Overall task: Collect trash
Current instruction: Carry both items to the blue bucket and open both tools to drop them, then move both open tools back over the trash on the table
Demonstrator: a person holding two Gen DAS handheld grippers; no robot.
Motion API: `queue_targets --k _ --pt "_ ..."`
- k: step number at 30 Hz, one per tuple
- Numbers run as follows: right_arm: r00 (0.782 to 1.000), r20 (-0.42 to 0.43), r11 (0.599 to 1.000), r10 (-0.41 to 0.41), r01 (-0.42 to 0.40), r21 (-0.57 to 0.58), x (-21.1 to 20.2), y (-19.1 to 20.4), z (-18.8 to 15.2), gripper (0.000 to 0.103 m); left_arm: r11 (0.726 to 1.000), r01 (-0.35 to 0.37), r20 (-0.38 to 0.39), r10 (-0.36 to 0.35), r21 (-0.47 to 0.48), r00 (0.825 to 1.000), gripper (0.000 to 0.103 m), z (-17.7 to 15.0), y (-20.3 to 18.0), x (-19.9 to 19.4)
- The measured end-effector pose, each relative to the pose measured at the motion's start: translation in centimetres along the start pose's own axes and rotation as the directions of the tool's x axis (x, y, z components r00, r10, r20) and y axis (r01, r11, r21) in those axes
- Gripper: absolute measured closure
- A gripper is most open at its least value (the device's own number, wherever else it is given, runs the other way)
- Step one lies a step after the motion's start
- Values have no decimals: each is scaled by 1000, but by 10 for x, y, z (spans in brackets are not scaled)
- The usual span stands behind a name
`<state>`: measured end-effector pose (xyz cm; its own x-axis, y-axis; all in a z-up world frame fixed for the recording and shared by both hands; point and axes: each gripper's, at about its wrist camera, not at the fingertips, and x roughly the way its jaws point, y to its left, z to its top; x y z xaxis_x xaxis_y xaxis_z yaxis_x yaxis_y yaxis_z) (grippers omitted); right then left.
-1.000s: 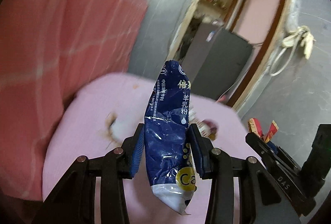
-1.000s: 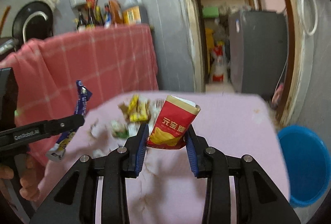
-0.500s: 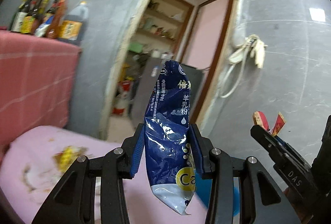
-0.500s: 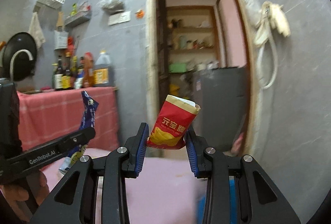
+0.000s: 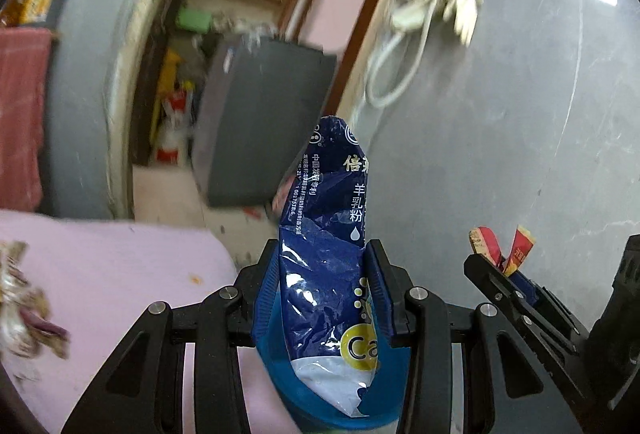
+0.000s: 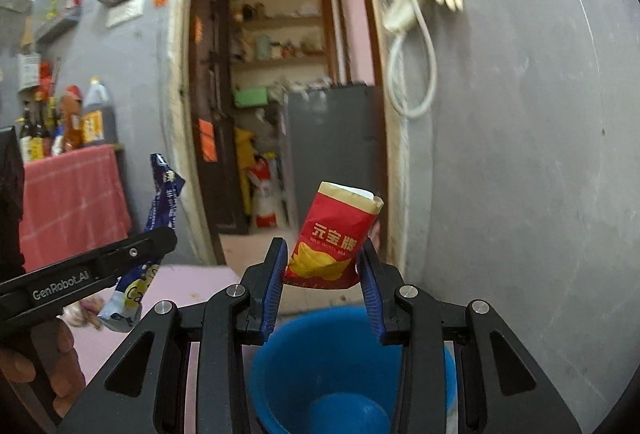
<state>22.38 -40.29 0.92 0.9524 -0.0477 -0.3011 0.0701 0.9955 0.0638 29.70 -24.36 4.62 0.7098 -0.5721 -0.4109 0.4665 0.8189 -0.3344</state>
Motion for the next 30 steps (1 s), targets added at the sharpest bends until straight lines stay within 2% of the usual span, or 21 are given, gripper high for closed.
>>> queue_targets --k 3,9,12,16,18,23,25,27,30 --pt "999 -44 1000 -14 16 27 11 -12 -10 69 1000 -3 -88 1 -17 996 66 -6 -2 30" --pt "992 -127 996 -21 31 79 33 -33 -27 69 999 0 -224 -9 -40 974 65 -19 1 82" --pt "988 -155 994 -18 35 105 42 -43 -34 61 998 4 -267 -18 -55 963 54 -27 6 99" --pt "987 -159 989 -23 45 140 43 -51 -37 61 997 0 -294 -21 -71 955 52 -30 11 106" --pt "988 -149 988 -28 50 147 38 -51 -36 60 997 3 -286 -25 -77 958 50 -29 14 102" --pt "994 -104 988 -22 38 150 28 -46 -22 52 996 -14 -207 -6 -91 978 38 -18 17 71" --pt "997 -77 989 -14 25 148 21 -39 -15 49 996 -32 -165 18 -83 986 29 -9 21 56" --pt "999 -45 989 -7 13 145 12 -33 -8 32 996 -51 -111 42 -80 993 22 0 24 37" --pt "999 28 991 19 -22 134 -5 -19 7 21 994 -95 -28 93 -59 995 7 8 32 6"
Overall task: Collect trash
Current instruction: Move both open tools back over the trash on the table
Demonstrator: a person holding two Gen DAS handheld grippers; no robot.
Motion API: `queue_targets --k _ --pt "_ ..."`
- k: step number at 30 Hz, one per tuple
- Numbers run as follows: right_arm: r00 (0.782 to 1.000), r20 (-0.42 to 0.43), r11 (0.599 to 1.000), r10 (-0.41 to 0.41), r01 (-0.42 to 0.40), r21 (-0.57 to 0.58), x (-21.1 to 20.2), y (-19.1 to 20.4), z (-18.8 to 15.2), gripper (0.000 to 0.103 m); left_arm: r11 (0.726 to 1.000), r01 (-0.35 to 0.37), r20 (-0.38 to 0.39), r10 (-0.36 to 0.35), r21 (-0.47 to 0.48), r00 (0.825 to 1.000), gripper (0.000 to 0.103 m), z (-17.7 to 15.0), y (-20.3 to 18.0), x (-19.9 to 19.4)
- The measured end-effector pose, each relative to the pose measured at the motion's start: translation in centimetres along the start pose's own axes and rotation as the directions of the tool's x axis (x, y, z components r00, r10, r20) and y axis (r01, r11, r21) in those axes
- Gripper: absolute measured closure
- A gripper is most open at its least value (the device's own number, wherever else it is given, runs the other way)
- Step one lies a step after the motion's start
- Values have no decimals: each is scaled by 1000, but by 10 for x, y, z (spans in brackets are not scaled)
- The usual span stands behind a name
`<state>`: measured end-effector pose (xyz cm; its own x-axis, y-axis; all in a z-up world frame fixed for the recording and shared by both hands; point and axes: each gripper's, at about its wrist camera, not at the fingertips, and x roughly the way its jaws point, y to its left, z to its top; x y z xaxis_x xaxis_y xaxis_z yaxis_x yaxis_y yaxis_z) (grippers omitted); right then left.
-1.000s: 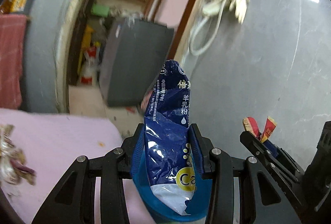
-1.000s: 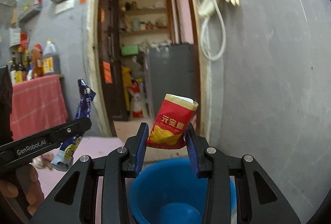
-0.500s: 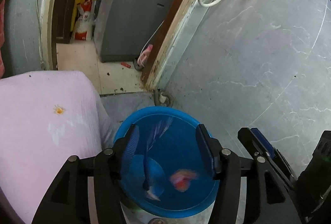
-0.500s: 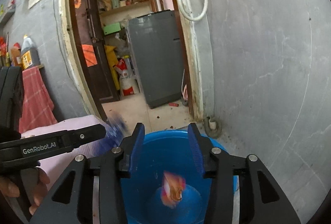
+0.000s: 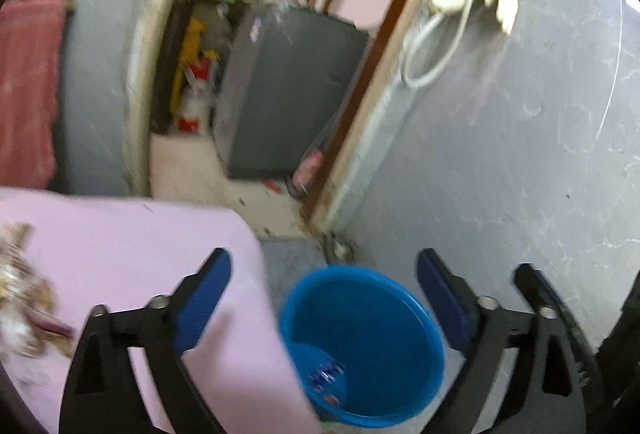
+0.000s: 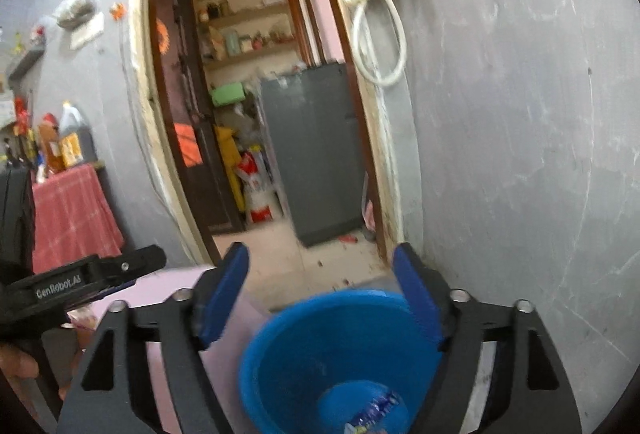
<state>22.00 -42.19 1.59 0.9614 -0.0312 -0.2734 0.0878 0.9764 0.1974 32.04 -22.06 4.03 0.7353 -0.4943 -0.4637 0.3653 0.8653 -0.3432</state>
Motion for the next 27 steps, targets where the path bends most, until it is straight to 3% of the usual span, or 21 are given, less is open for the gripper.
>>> queue_targets --k 5,14,20,27 --pt "995 78 998 63 -62 -21 -20 30 16 0 994 -104 156 98 34 983 2 11 20 -58" --pt "964 176 979 201 -194 -58 -44 89 26 0 972 -234 305 213 35 928 2 6 55 -144" --pt "944 179 960 277 -262 -102 -51 133 19 0 946 -322 351 291 31 890 2 -9 75 -187" --pt "919 130 924 373 -355 -143 -47 176 -6 0 906 -423 318 403 -9 858 2 -46 111 -220"
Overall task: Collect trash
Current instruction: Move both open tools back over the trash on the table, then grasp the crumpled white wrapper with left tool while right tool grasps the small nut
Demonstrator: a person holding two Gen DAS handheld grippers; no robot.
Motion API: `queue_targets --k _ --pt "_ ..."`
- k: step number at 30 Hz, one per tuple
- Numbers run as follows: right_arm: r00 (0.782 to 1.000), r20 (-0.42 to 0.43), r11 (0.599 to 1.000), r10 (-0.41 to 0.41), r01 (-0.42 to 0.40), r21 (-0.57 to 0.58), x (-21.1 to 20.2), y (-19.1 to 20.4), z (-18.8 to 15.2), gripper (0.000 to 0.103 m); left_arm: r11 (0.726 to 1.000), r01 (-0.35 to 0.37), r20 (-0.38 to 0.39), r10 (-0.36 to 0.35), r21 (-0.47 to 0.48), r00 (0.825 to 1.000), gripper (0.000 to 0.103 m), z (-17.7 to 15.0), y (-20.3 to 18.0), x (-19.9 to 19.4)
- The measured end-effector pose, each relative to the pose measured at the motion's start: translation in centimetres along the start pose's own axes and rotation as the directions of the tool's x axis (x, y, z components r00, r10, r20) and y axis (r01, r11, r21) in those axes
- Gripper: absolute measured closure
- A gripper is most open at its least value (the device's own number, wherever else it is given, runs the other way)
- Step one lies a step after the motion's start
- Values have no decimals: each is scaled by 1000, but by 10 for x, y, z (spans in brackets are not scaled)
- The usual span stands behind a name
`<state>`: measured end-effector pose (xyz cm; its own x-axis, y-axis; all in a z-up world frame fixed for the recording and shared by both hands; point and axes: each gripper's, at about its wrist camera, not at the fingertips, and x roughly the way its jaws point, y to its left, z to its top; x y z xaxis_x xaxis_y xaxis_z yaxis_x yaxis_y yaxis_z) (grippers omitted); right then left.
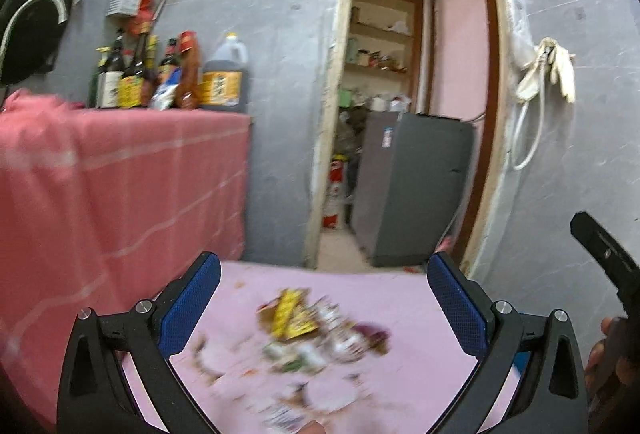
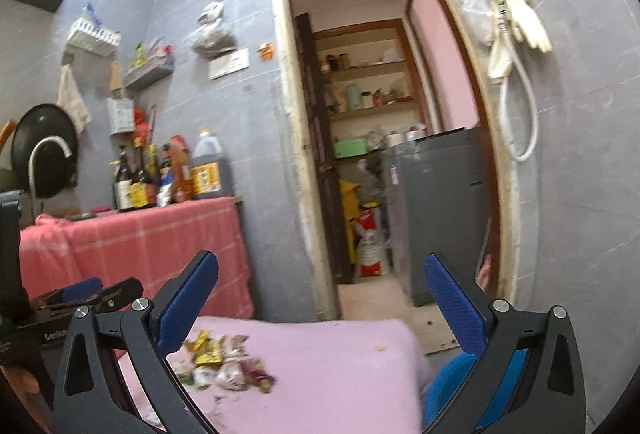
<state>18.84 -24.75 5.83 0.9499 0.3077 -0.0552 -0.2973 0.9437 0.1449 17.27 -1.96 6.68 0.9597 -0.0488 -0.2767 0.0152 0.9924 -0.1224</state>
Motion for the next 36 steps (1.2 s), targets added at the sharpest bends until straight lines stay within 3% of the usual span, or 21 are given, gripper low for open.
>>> queue_targets --k 5,16,23,28,29,31,33,35,36 --pt "998 -52 999 43 -44 -18 11 16 -19 0 999 -41 -78 40 -22 996 2 -31 26 -5" --pt "973 -220 996 68 -79 -41 35 28 -60 0 996 -52 -250 33 -73 968 2 -78 45 -4" --pt "941 -332 997 65 -76 -19 53 22 -79 0 995 -62 -366 30 -76 930 2 -85 51 18" --pt "898 -432 996 81 -84 13 73 16 -88 0 994 -47 -427 0 -99 904 3 -92 53 26" --pt "888 -453 996 84 -86 16 77 16 -90 0 994 -39 -435 -10 -102 900 6 -93 52 27" --pt "866 -491 995 91 -92 22 85 16 -95 0 994 -20 -462 -33 -110 886 27 -96 51 31" --pt "842 -530 995 97 -100 23 93 18 -100 2 993 -10 -487 -48 -117 872 34 -99 50 35" --pt "818 -567 995 95 -103 19 99 19 -104 7 994 7 -486 -61 -112 872 39 -99 47 35" --pt "804 -587 994 94 -104 17 104 20 -107 12 994 22 -488 -74 -111 870 48 -99 46 36"
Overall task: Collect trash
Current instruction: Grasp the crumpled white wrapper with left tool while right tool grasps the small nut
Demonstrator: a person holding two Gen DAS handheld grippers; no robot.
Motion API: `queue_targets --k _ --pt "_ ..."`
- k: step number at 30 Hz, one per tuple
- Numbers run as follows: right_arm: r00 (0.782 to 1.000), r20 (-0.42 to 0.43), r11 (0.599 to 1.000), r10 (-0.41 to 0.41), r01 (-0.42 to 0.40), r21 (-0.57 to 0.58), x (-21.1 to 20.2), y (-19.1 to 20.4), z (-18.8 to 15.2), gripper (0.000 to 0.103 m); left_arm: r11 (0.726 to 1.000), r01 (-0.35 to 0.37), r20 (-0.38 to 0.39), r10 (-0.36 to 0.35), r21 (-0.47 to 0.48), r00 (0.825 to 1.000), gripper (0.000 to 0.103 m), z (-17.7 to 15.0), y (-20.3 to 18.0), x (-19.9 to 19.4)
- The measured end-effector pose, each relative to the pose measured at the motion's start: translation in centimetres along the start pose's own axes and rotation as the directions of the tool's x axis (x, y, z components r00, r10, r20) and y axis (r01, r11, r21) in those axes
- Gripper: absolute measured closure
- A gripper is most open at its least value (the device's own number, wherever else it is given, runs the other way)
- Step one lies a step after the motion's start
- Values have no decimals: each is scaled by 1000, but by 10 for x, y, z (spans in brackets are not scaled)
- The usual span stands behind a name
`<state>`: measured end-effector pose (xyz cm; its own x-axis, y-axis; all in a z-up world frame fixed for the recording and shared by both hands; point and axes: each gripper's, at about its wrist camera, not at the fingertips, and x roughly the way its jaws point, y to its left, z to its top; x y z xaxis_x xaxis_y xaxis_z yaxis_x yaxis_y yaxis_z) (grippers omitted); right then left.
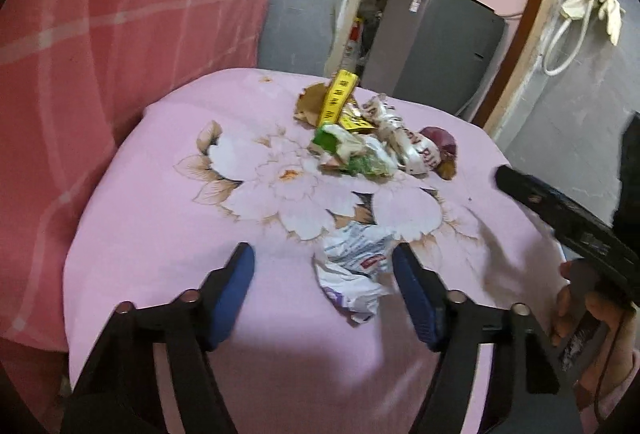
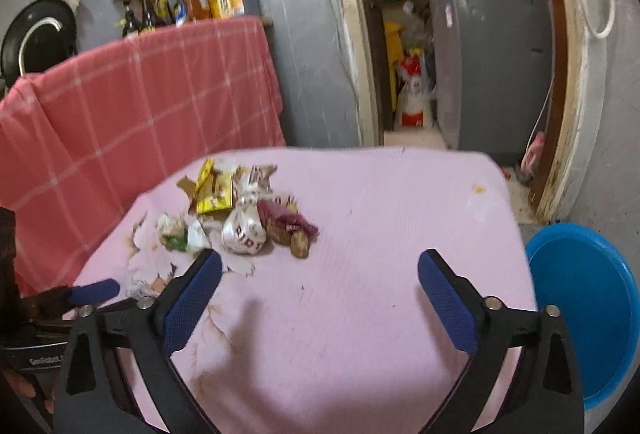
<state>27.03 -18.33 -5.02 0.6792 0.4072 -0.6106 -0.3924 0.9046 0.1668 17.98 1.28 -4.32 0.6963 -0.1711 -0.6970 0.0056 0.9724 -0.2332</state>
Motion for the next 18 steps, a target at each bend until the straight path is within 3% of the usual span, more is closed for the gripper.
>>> queue_targets --k 4,5,18 --pt "996 -84 1000 -1 1 -6 19 1 4 25 1000 5 -17 -4 25 1000 69 2 -6 5" --pt "995 -99 1000 1 -2 -7 23 1 5 32 1000 14 -22 -13 26 1000 72 2 -7 6" --pt "981 -189 998 46 -54 -39 57 14 17 80 1000 23 -30 -23 7 999 75 13 -9 14"
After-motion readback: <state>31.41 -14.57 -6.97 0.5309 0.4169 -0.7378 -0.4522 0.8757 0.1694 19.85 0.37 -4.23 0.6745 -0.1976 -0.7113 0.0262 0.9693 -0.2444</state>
